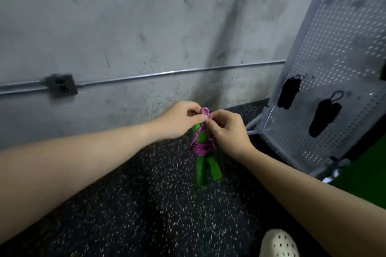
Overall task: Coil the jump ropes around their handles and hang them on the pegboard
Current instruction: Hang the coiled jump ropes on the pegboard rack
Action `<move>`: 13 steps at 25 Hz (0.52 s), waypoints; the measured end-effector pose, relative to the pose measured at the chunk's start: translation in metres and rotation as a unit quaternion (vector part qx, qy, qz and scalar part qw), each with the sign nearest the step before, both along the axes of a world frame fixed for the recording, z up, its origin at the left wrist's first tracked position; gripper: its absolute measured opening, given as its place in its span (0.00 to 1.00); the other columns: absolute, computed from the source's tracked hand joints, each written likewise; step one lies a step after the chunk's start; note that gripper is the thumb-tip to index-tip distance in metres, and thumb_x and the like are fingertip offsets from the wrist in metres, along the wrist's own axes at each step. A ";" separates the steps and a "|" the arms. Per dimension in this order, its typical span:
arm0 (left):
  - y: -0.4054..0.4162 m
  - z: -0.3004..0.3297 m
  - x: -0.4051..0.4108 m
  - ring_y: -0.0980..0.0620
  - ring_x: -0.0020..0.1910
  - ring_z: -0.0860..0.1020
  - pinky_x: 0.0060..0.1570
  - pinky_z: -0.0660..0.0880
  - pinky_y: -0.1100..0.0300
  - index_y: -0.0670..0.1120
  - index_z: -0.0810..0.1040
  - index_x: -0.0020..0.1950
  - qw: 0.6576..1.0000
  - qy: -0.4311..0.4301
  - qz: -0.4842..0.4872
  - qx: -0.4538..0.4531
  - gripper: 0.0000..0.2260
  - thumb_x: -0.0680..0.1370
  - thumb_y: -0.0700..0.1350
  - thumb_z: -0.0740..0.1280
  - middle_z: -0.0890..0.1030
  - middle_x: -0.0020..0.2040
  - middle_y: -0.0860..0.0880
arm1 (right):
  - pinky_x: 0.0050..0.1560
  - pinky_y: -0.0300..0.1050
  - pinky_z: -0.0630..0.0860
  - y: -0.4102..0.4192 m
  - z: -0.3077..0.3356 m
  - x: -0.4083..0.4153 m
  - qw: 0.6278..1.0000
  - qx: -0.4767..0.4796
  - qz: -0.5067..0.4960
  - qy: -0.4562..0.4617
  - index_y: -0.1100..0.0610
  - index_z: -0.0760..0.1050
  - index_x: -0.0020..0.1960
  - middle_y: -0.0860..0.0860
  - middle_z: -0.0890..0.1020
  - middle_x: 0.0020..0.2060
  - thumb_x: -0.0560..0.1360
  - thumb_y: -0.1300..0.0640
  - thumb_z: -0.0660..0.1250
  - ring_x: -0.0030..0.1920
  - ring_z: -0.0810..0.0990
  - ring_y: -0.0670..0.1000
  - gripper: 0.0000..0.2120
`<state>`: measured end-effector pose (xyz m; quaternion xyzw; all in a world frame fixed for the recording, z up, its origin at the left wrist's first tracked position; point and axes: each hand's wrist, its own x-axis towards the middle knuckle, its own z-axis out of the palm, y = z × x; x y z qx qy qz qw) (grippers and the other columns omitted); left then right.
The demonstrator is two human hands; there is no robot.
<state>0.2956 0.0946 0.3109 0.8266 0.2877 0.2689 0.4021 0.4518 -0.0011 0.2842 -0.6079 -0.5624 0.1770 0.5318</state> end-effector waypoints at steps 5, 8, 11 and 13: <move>0.035 0.049 0.069 0.56 0.62 0.80 0.67 0.75 0.55 0.53 0.79 0.67 0.997 -0.064 0.006 0.046 0.17 0.78 0.43 0.71 0.82 0.60 0.56 | 0.38 0.46 0.76 0.052 0.075 0.045 0.982 0.088 -0.121 0.116 0.62 0.84 0.43 0.51 0.83 0.32 0.79 0.59 0.71 0.33 0.79 0.47 0.08; 0.042 0.067 0.114 0.70 0.51 0.79 0.56 0.74 0.74 0.51 0.77 0.71 0.990 -0.125 -0.004 0.067 0.20 0.81 0.36 0.67 0.80 0.54 0.63 | 0.40 0.51 0.80 0.068 0.099 0.071 0.964 0.124 -0.181 0.151 0.61 0.85 0.44 0.52 0.85 0.34 0.78 0.59 0.72 0.35 0.81 0.49 0.07; 0.049 0.076 0.171 0.62 0.50 0.81 0.53 0.75 0.72 0.49 0.80 0.68 0.983 -0.170 -0.032 0.056 0.17 0.81 0.35 0.66 0.81 0.53 0.60 | 0.42 0.46 0.81 0.058 0.114 0.105 0.953 0.144 -0.248 0.099 0.57 0.85 0.42 0.48 0.86 0.34 0.78 0.58 0.72 0.37 0.84 0.45 0.07; 0.050 0.082 0.211 0.60 0.47 0.82 0.56 0.80 0.59 0.52 0.81 0.66 0.978 -0.189 -0.063 0.060 0.16 0.80 0.41 0.67 0.85 0.55 0.58 | 0.40 0.43 0.81 0.043 0.129 0.135 0.947 0.146 -0.280 0.058 0.56 0.85 0.44 0.48 0.86 0.35 0.79 0.57 0.71 0.37 0.84 0.44 0.07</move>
